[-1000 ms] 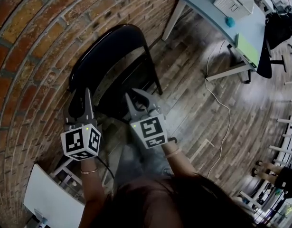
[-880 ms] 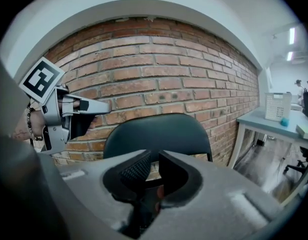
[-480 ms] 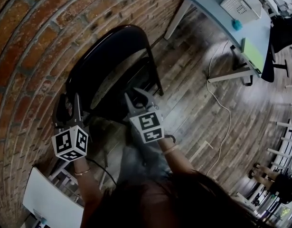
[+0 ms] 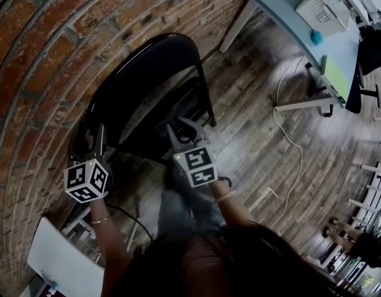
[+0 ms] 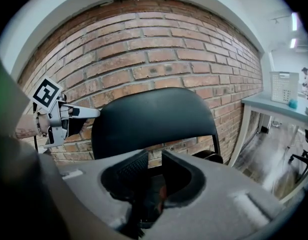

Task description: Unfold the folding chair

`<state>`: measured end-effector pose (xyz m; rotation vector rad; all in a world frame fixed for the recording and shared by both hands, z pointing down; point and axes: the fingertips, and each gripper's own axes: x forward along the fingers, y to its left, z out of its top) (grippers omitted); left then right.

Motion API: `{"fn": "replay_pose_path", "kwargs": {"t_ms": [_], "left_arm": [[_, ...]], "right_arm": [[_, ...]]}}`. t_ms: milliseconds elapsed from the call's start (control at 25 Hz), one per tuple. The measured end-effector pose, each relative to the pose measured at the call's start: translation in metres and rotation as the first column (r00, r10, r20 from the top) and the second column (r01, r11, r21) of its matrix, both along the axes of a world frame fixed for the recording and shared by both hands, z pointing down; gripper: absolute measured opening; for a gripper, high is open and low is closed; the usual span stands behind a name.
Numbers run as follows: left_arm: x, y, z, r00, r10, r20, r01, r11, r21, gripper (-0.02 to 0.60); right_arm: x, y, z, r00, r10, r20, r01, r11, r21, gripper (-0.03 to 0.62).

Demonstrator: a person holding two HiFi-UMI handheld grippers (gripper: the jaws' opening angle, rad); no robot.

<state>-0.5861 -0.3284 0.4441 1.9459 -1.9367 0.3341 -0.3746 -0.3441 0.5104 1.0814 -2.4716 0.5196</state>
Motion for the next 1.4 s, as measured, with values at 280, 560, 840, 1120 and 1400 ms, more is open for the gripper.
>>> {"fn": "replay_pose_path", "kwargs": {"t_ms": [280,560,840,1120,1400], "left_arm": [[0.0,-0.008,0.019,0.999,0.047,-0.013,-0.047,0.998,-0.04,0.261],[-0.001,-0.017,0.02,0.997,0.076,-0.024,-0.077,0.997,-0.027,0.25],[0.003,-0.017,0.022,0.988,0.152,-0.024,-0.152,0.988,-0.023,0.244],[0.005,-0.017,0.025,0.983,0.184,-0.016,-0.185,0.981,-0.057,0.238],[0.006,-0.016,0.025,0.98,0.197,-0.023,-0.199,0.977,-0.082,0.233]], "right_arm": [[-0.001,-0.008,0.01,1.0,0.0,-0.008,0.0,1.0,-0.019,0.075],[-0.002,-0.019,0.037,0.998,0.053,0.03,-0.049,0.992,-0.113,0.101],[-0.002,-0.026,0.074,0.986,0.143,0.086,-0.115,0.956,-0.268,0.135],[-0.012,-0.028,0.103,0.962,0.216,0.17,-0.126,0.895,-0.427,0.167],[-0.03,-0.036,0.125,0.931,0.282,0.232,-0.118,0.833,-0.54,0.181]]}}
